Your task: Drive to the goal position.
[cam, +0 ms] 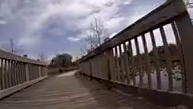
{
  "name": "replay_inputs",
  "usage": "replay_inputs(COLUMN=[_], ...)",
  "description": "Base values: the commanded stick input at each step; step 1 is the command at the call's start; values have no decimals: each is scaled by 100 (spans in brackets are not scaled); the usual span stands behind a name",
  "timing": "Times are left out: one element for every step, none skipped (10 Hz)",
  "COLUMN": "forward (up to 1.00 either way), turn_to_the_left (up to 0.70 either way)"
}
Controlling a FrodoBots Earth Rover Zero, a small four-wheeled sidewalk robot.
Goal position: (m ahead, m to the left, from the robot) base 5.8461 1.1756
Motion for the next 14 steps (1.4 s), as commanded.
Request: replay_inputs(forward=[50, 50, 50, 50, 50, 50, 50, 50, 50, 50, 50, 50, 50, 50], turn_to_the_left=[0, 0, 0, 0, 20, 40, 50, 50, 50, 50, 50, 50, 50, 50])
